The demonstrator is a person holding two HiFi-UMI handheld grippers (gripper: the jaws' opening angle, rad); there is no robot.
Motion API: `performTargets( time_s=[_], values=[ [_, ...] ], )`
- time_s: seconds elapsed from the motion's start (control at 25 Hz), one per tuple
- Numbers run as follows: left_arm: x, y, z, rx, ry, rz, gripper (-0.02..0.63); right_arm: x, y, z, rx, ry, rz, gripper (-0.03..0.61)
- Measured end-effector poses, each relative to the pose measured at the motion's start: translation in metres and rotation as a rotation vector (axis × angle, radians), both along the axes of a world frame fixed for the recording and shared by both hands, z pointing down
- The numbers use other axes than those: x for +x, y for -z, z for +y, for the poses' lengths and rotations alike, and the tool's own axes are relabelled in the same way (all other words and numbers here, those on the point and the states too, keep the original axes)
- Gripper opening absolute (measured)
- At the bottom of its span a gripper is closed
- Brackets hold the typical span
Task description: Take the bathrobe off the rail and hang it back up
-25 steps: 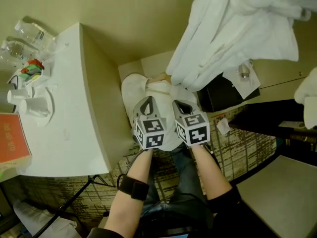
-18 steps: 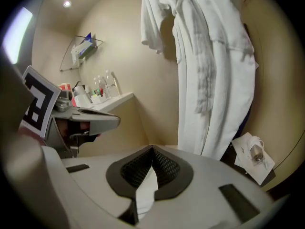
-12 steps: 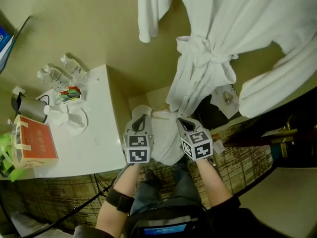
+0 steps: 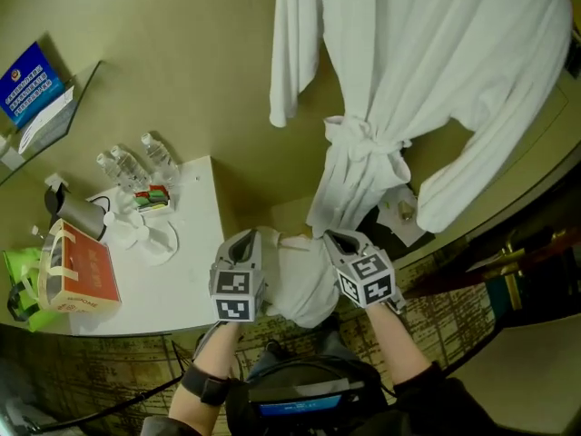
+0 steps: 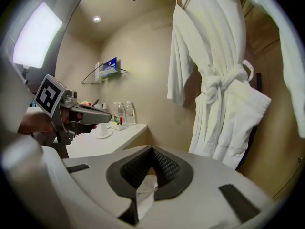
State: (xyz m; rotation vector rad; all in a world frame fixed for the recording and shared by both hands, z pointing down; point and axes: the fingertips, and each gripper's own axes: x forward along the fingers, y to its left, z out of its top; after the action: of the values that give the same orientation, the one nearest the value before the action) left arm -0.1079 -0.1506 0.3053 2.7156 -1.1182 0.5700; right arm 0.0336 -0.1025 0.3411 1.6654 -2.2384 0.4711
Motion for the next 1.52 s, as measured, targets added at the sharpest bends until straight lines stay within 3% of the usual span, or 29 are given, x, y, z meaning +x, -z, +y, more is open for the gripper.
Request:
performTargets(
  time_s=[0.28, 0.88, 1.12, 1.28, 1.52],
  values=[
    [-0.019, 0.03, 0.007, 0.041, 0.018, 0.054, 0.0, -0.001, 0.032, 0.004, 0.052, 0.012, 0.004, 0.017],
    [-0.044, 0.028, 0.018, 0.032, 0.065, 0.112, 0.002, -0.004, 0.045, 0.012, 0.075, 0.018, 0.013, 0.018],
    [-0.033, 0.043, 0.003, 0.087, 0.035, 0.123, 0.002, 0.0, 0.063, -0.005, 0.134, 0.012, 0.051, 0.018],
    [-0.029, 0.049, 0.017, 0.06, 0.031, 0.14, 0.002, -0.006, 0.061, 0.005, 0.125, 0.012, 0.063, 0.018],
    [0.003, 0.094, 0.015, 0.106, -0.023, 0.183, 0.002, 0.011, 0.112, -0.006, 0.227, -0.027, 0.151, 0.018]
  ],
)
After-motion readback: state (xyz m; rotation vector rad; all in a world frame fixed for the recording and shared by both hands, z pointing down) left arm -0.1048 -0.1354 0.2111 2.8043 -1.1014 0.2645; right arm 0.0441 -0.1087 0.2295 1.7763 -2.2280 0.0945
